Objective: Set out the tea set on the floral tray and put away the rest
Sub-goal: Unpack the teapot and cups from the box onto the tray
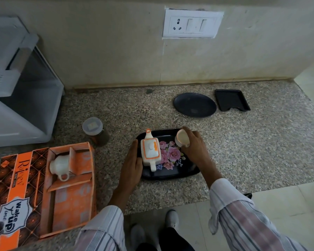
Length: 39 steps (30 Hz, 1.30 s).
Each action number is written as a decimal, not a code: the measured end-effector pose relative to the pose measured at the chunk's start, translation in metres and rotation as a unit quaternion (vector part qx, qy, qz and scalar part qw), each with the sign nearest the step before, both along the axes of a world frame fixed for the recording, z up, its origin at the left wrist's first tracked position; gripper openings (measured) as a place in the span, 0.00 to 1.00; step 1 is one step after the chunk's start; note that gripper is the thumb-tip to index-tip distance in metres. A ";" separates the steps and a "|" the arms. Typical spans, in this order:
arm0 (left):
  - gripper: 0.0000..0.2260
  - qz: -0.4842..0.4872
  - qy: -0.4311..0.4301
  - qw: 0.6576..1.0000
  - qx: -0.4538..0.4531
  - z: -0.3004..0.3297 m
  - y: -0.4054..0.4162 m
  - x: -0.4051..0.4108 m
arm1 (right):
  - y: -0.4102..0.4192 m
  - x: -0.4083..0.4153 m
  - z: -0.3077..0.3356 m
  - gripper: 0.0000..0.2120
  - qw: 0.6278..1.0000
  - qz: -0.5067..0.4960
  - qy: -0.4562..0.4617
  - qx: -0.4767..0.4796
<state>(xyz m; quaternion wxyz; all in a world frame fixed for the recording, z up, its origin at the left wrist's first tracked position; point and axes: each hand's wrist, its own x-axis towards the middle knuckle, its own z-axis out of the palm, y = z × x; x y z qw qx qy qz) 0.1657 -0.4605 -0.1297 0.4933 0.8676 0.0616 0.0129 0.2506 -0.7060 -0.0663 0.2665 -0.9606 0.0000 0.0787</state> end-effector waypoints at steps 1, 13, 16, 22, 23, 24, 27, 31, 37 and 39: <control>0.28 -0.001 0.000 1.000 0.000 0.001 0.000 0.000 | 0.000 0.000 0.000 0.39 1.000 -0.001 0.000 -0.001; 0.27 -0.012 0.007 1.000 0.013 0.013 0.000 -0.003 | 0.007 -0.007 0.019 0.45 0.998 -0.052 -0.026 -0.005; 0.26 0.010 -0.022 0.999 0.043 0.027 0.006 -0.014 | 0.023 -0.011 0.043 0.41 0.994 -0.046 -0.092 -0.047; 0.26 0.132 -0.097 0.983 0.077 0.060 0.058 -0.063 | 0.135 -0.049 0.073 0.22 0.967 0.119 -0.217 0.063; 0.25 0.161 -0.110 0.979 0.066 0.061 0.071 -0.075 | 0.162 -0.060 0.071 0.21 0.961 0.165 -0.214 0.062; 0.25 0.191 -0.114 0.973 0.066 0.060 0.083 -0.084 | 0.186 -0.068 0.066 0.21 0.953 0.209 -0.211 0.053; 0.26 0.255 -0.076 0.955 0.131 0.058 0.128 -0.106 | 0.262 -0.087 0.044 0.22 0.940 0.302 -0.155 0.012; 0.26 0.248 -0.022 0.921 0.299 0.045 0.176 -0.115 | 0.324 -0.096 0.025 0.27 0.934 0.344 -0.094 -0.021; 0.28 0.200 0.011 0.898 0.392 0.037 0.182 -0.118 | 0.357 -0.090 0.021 0.29 0.929 0.347 -0.111 -0.074; 0.28 0.193 0.015 0.894 0.405 0.035 0.183 -0.119 | 0.361 -0.088 0.017 0.32 0.932 0.340 -0.095 -0.075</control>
